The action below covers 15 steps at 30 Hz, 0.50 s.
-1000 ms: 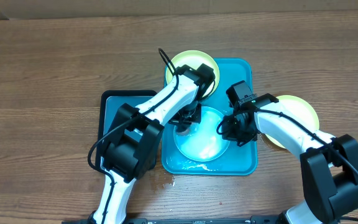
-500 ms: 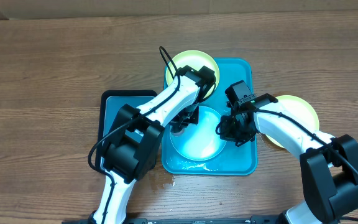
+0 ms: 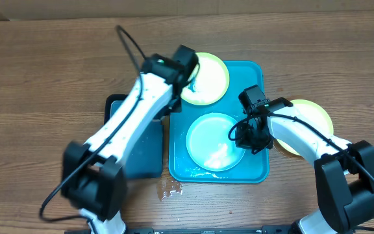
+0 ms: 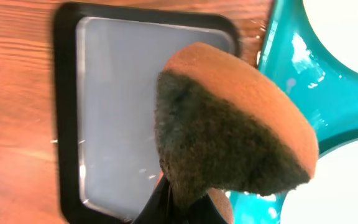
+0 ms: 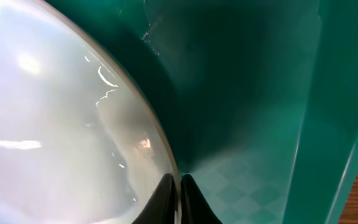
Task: Clean dirty plates on tray and stack at the side
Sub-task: 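Place the sponge back on the black tray with the left gripper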
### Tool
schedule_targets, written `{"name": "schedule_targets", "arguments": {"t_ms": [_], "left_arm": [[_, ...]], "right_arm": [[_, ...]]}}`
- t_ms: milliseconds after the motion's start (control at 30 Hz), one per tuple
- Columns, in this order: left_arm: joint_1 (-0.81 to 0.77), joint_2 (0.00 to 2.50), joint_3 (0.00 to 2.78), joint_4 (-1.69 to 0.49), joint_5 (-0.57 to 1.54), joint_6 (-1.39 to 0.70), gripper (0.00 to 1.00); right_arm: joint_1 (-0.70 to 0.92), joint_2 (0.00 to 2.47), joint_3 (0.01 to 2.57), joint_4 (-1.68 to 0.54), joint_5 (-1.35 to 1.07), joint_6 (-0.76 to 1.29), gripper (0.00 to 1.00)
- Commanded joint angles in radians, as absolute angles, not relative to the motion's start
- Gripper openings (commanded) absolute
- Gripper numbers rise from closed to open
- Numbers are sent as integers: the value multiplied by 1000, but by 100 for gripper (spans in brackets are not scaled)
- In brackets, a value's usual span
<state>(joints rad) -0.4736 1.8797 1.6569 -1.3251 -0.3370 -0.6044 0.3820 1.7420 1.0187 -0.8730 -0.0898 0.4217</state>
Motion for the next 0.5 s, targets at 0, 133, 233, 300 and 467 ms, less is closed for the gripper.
{"name": "schedule_targets", "arguments": {"t_ms": [0, 133, 233, 300, 467], "left_arm": [[-392, 1817, 1654, -1350, -316, -604, 4], [-319, 1822, 1629, -1351, -234, -571, 4], [-263, 1823, 1478, -1247, -101, -506, 4], [-244, 1823, 1398, -1191, -38, -483, 4], [-208, 1822, 1326, -1116, 24, -458, 45]], "right_arm": [[376, 1734, 1007, -858, -28, 422, 4], [377, 1734, 1007, -833, -28, 422, 4], [377, 1734, 1007, -816, -28, 422, 4], [376, 1734, 1007, -816, -28, 422, 4], [377, 1734, 1007, -812, -28, 421, 6]]}}
